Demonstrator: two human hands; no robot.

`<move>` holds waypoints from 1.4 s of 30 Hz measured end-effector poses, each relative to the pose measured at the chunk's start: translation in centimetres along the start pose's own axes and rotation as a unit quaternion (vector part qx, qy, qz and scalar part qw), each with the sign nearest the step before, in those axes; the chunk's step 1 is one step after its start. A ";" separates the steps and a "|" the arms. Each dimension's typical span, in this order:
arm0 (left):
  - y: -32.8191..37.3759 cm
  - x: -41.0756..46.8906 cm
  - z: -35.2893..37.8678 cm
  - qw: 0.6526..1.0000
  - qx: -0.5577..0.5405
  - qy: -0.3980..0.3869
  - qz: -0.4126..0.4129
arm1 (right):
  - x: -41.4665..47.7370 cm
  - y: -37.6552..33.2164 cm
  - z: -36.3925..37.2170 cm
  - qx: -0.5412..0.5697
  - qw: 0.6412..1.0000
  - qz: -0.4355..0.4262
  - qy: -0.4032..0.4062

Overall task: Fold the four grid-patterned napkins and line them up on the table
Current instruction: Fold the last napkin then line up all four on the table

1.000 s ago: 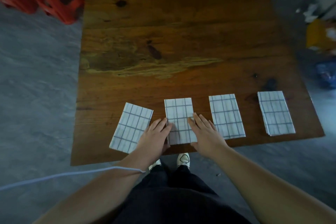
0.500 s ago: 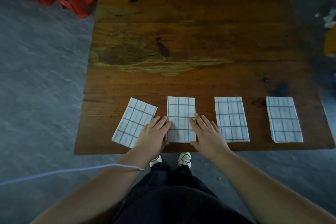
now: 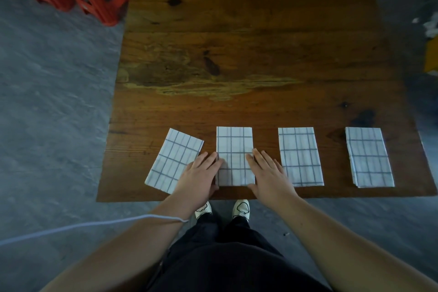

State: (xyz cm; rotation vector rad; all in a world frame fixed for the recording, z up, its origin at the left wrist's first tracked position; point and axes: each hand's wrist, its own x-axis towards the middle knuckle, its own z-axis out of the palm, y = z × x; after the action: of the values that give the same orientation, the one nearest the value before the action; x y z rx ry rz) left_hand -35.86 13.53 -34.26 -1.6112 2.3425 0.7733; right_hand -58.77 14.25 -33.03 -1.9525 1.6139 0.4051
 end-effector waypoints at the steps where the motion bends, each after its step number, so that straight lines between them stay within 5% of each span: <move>1: 0.1 -0.1 -0.1 1.000 -0.002 0.002 -0.002 | -0.1 -0.1 -0.1 0.007 1.000 0.000 0.005; 13: -6.7 -5.5 -2.3 0.996 -0.048 0.047 -0.052 | -0.5 -11.1 -0.9 0.057 0.993 -0.095 0.026; 21: -14.9 -7.0 -3.1 1.000 -0.022 -0.020 -0.006 | 1.8 -18.9 2.8 0.049 0.998 -0.002 0.042; 30: -17.3 -7.0 -3.2 0.998 0.028 -0.035 0.054 | 3.2 -20.2 3.4 0.029 0.999 0.011 0.017; 42: -17.1 -7.1 -3.3 1.000 -0.010 0.008 0.000 | 5.0 -18.1 1.8 0.040 0.998 -0.056 0.006</move>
State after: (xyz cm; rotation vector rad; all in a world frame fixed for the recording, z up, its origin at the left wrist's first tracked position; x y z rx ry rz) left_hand -17.10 12.92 -33.63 -1.6307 2.3534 0.7893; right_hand -39.94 13.39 -33.08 -1.9778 1.4951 0.2811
